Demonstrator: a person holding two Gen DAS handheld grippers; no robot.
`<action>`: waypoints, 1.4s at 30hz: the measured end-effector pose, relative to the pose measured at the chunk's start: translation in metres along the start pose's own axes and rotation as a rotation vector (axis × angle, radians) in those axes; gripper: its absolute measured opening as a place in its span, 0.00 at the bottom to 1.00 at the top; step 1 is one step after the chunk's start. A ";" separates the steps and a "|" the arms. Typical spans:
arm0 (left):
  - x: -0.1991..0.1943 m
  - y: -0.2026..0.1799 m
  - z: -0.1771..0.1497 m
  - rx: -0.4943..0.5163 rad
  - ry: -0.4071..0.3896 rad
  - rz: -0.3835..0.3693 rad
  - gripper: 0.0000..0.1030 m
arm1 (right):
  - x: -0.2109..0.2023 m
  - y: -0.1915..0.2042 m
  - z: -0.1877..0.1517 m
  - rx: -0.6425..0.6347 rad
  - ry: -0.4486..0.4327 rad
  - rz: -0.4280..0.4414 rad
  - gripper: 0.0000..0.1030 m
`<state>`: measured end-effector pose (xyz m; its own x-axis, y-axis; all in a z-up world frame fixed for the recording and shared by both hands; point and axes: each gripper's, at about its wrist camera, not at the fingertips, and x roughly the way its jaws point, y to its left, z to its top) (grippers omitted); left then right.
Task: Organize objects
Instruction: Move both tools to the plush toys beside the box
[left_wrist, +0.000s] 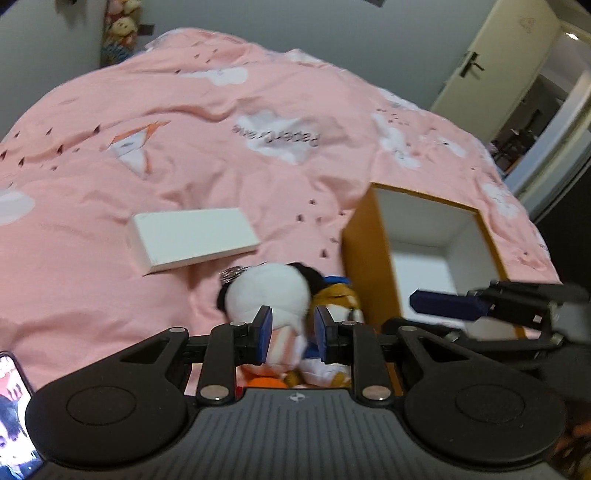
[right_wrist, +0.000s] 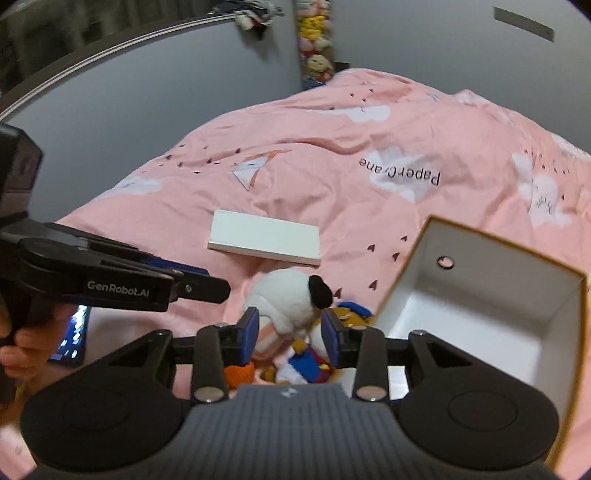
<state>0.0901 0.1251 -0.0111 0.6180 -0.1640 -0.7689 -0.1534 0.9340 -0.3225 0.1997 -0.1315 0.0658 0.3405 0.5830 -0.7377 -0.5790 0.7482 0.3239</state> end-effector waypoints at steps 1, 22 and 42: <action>0.004 0.003 -0.001 0.005 0.016 0.003 0.26 | 0.014 0.002 -0.001 0.007 0.000 -0.003 0.38; 0.069 -0.016 -0.005 0.227 0.030 0.104 0.55 | 0.033 -0.021 -0.009 -0.030 -0.030 -0.264 0.31; 0.112 -0.034 -0.023 0.488 0.072 0.260 0.66 | 0.027 -0.037 -0.008 0.019 -0.036 -0.247 0.34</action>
<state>0.1468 0.0673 -0.0991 0.5506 0.0860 -0.8303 0.0919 0.9824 0.1626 0.2240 -0.1459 0.0294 0.4964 0.3928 -0.7741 -0.4611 0.8749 0.1482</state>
